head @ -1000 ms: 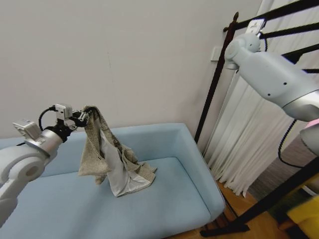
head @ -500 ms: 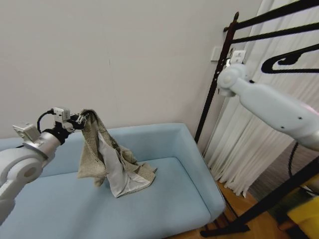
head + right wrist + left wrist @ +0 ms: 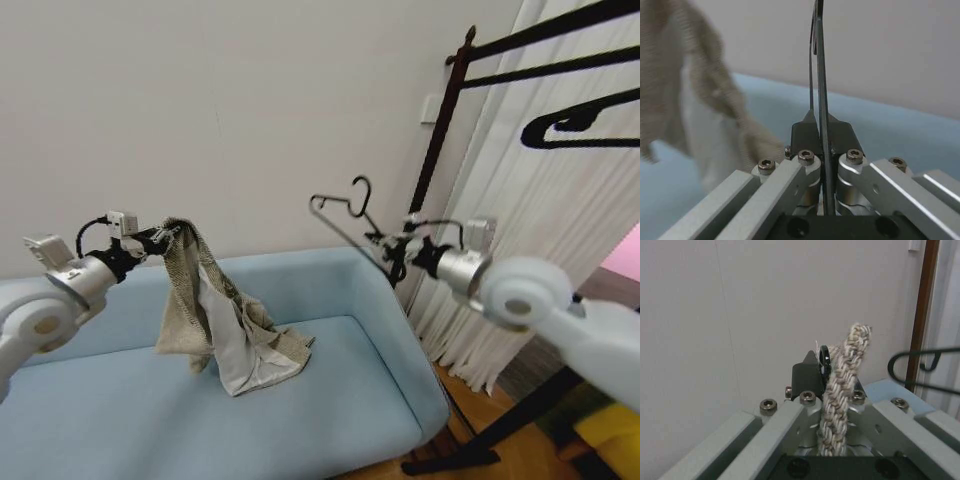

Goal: Pick up the clothes from the sofa and hang them on the clothes hanger.

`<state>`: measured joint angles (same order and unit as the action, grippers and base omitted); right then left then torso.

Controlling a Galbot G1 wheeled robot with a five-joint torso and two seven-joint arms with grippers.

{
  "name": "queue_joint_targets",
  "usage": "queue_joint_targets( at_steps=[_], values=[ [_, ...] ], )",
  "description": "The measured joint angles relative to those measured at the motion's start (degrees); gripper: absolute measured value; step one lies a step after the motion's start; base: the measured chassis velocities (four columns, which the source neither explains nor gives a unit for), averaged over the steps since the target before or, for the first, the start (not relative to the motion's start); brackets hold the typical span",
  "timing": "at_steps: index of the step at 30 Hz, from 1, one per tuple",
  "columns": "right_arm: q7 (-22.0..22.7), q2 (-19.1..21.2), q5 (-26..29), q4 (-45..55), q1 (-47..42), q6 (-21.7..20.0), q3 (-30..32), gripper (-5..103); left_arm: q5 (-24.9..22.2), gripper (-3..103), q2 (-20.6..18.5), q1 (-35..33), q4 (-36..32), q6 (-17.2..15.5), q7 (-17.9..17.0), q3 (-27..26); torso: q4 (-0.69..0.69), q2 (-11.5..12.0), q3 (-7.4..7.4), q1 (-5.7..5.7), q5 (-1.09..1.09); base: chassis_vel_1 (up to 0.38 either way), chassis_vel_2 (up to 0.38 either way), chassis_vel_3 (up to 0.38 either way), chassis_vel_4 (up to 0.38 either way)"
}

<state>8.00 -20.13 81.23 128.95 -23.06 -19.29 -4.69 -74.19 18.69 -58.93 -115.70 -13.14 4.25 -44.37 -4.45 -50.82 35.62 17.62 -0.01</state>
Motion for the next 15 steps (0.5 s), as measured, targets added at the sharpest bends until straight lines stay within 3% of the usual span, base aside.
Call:
queue_joint_targets(
  at_steps=[3, 6, 15],
  values=[
    [-1.17, -1.86, -1.93, 2.51, -2.96, 0.41, -0.21, 1, -0.26, 2, -1.06, 0.10, -0.21, 0.00, 0.09, 0.22, 0.01, 0.00, 0.00, 0.00, 0.01, 0.000, 0.000, 0.000, 0.000],
    [-1.25, -6.23, -3.33, 5.36, -4.26, 0.27, -2.38, 1, -0.54, 2, -2.76, -0.39, -1.16, 0.00, 0.05, 0.25, 0.01, 0.00, 0.00, 0.00, 0.00, 0.000, 0.000, 0.000, 0.000],
    [-0.04, -9.86, -4.02, 7.52, -0.25, -1.05, -6.78, 1, -1.74, 2, -5.10, -0.49, -1.92, -0.37, -1.38, 0.03, -0.02, 0.00, 0.00, 0.00, 0.00, 0.000, 0.000, 0.000, 0.000]
  ],
)
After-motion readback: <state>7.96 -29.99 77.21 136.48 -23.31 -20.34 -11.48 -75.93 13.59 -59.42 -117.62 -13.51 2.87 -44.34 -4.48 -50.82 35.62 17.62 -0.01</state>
